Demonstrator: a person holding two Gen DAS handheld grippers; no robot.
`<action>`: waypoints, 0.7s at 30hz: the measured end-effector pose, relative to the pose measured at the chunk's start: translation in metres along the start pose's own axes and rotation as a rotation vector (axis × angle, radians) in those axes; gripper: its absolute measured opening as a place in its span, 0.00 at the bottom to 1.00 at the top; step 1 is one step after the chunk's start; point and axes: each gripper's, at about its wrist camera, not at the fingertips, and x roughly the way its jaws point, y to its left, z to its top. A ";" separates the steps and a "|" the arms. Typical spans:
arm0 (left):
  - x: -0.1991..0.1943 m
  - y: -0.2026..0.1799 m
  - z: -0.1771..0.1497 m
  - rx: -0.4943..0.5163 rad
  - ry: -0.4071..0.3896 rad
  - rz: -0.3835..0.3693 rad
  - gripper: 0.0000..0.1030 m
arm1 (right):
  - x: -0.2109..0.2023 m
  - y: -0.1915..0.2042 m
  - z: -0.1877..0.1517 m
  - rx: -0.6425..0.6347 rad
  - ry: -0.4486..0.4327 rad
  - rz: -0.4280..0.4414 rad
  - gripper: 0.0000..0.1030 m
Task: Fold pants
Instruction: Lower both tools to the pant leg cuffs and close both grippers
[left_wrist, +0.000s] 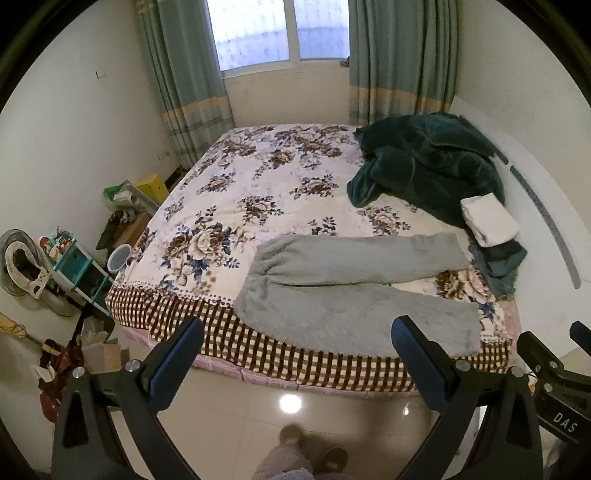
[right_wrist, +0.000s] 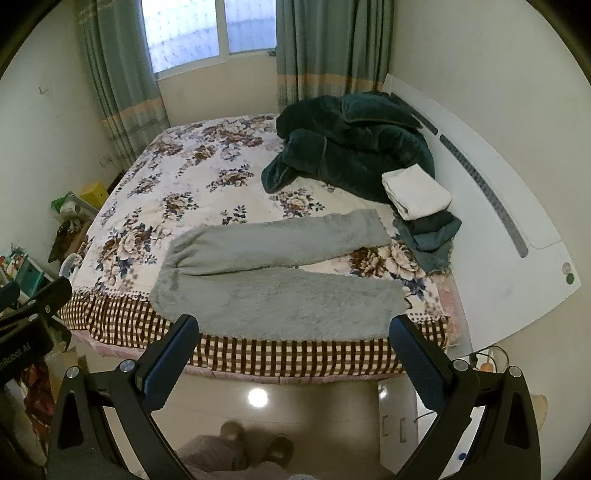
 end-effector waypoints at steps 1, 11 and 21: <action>0.006 -0.002 0.003 0.002 0.009 0.000 1.00 | 0.010 -0.002 0.006 0.002 0.009 -0.002 1.00; 0.136 -0.025 0.077 0.014 0.092 -0.005 1.00 | 0.167 -0.026 0.098 0.060 0.110 -0.044 1.00; 0.334 -0.041 0.161 0.025 0.257 0.027 1.00 | 0.386 -0.036 0.221 0.181 0.306 -0.078 1.00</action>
